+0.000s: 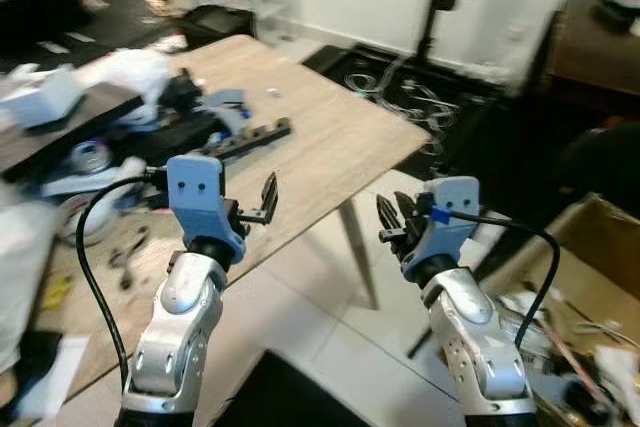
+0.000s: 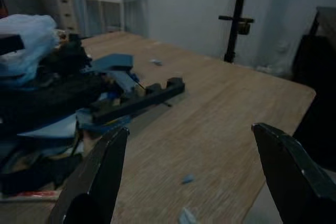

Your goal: Picking trash to rubbish bin

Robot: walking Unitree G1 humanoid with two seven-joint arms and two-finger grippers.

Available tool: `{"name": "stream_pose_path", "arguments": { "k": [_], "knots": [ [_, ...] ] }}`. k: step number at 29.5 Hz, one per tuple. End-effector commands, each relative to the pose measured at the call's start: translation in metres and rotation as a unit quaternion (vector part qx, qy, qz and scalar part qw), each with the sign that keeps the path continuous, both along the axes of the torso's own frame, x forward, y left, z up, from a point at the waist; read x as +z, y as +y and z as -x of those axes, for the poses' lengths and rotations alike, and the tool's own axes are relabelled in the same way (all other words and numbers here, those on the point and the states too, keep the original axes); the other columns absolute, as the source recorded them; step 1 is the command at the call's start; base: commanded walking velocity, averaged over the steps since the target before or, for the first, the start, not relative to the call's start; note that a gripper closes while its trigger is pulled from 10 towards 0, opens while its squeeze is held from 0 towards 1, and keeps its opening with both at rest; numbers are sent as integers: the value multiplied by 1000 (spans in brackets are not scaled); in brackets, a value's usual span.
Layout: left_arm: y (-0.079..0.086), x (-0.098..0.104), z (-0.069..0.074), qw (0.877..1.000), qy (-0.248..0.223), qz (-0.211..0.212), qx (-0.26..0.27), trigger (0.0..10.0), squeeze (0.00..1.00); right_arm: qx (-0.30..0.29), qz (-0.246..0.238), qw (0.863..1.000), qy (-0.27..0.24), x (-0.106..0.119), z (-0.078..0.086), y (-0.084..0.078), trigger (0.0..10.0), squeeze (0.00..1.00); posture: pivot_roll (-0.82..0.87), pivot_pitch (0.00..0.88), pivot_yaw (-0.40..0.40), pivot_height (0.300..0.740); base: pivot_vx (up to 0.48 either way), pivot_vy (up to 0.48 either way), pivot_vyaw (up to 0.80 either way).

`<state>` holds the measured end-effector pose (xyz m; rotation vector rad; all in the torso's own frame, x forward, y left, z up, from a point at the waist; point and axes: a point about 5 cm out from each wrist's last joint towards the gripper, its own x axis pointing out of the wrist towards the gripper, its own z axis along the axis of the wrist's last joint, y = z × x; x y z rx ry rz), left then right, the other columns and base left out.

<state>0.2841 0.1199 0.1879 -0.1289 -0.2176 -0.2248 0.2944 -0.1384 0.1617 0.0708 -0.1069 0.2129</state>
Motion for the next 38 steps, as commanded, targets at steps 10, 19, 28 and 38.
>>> {"name": "stream_pose_path", "arguments": {
  "k": [10,19,28,38],
  "knots": [
    [-2,0,4,1000,5,-1,-6,10000,0,10,-4,1000,12,-3,0,3,10000,0,-3,126,33,740,0,0,800],
    [-1,-4,5,1000,25,-8,2,10000,0,10,-3,1000,16,-5,0,2,10000,0,3,129,33,740,0,0,800],
    [0,-4,6,999,32,-15,5,10000,0,12,-2,1000,23,-8,0,2,10000,0,13,133,27,740,0,0,800],
    [-4,-11,8,998,54,-26,-8,10000,0,-13,-21,999,35,-12,2,-4,10000,0,10,136,29,740,0,0,720]
  ]
}}
